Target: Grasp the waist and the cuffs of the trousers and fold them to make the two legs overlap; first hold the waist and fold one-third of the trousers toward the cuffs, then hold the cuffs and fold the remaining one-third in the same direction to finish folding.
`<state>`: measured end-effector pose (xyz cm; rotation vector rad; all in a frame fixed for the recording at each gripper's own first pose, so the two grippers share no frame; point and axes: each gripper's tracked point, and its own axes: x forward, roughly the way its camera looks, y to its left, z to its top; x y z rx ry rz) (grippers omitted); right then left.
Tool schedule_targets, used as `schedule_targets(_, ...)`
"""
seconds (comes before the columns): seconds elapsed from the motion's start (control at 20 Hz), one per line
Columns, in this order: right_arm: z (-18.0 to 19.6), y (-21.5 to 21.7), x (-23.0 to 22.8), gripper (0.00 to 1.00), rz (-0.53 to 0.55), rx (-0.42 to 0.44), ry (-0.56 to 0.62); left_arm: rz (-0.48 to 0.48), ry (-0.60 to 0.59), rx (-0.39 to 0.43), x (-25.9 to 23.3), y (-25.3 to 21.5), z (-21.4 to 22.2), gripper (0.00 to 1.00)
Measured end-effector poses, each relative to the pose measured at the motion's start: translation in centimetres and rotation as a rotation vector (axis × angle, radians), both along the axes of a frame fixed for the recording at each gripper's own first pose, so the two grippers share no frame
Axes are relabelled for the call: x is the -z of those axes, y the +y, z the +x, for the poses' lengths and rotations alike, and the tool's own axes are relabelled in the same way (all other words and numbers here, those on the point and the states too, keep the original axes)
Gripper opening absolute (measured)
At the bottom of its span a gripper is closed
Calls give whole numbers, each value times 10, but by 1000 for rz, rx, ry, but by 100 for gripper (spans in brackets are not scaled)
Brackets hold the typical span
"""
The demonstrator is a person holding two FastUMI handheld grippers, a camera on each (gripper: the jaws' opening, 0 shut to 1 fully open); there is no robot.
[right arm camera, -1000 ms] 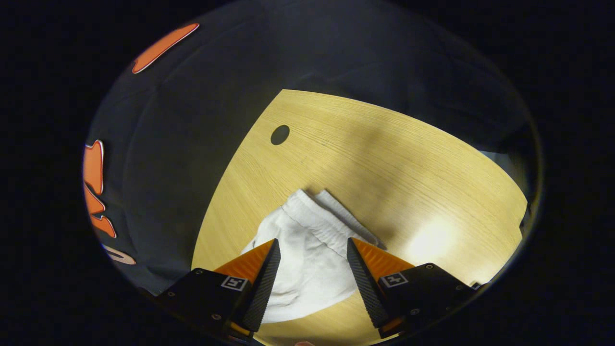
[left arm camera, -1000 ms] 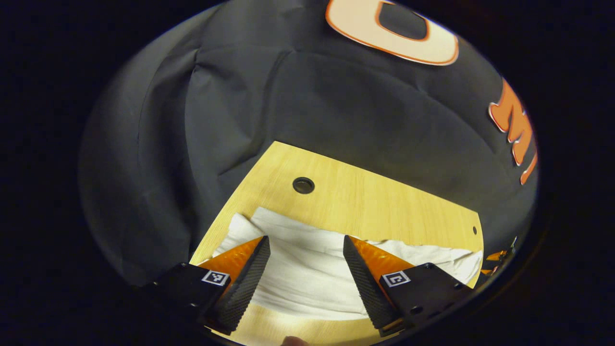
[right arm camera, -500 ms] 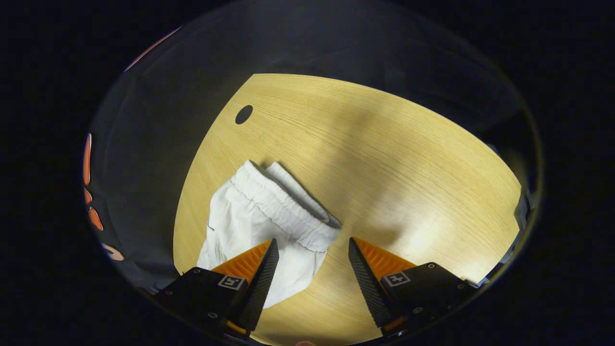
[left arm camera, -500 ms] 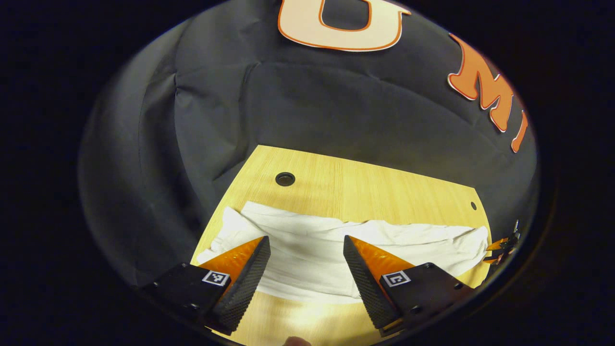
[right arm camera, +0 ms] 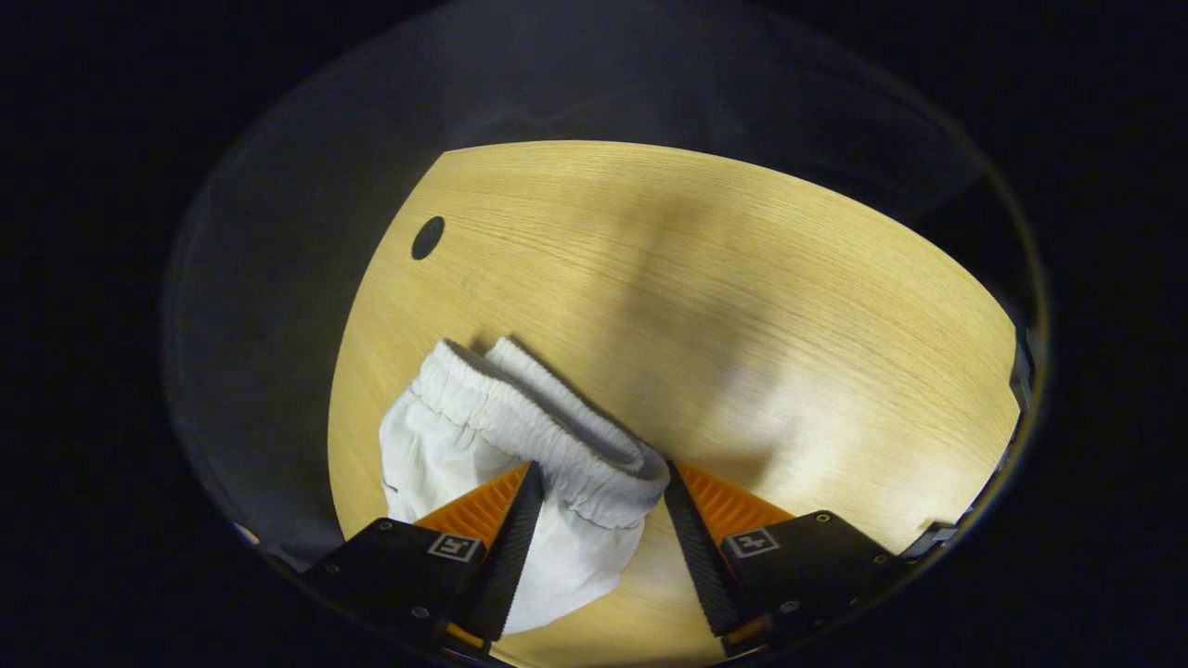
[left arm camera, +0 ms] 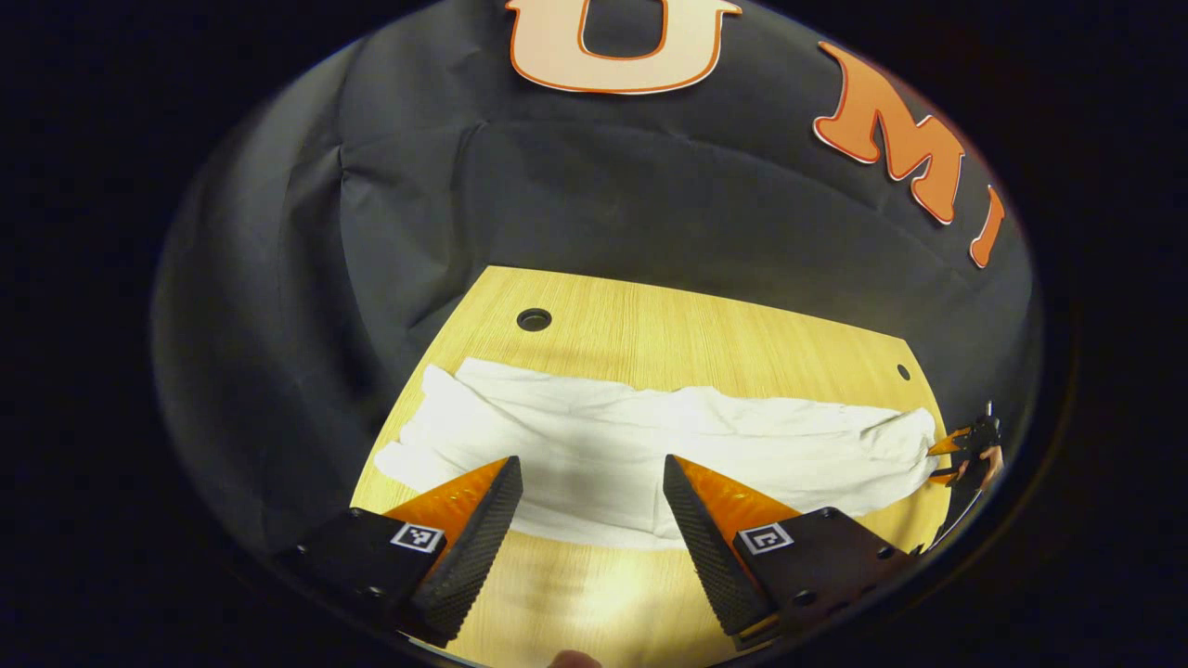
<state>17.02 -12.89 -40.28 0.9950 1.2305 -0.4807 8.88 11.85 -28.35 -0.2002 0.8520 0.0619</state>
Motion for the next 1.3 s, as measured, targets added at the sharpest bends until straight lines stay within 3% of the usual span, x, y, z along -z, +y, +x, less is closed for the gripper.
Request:
schedule_targets(0.25, 6, 5, 9, 51, -65, -19, 29, -47, 13, -38, 8, -9, -25, 100)
schedule_targets(0.3, 7, 7, 10, 37, -67, -7, 9, -53, 18, -40, 9, -11, -32, 100)
schedule_targets(0.4, 10, 7, 8, 20, -36, 46, -31, -48, 28, -38, 13, -14, -44, 99)
schedule_targets(0.5, 9, 11, 7, 12, 19, 77, -69, -53, 32, -39, 14, -20, -54, 99)
schedule_targets(1.3, 22, 41, -81, 8, 54, 22, -407, -76, 42, -33, 19, -51, -109, 99)
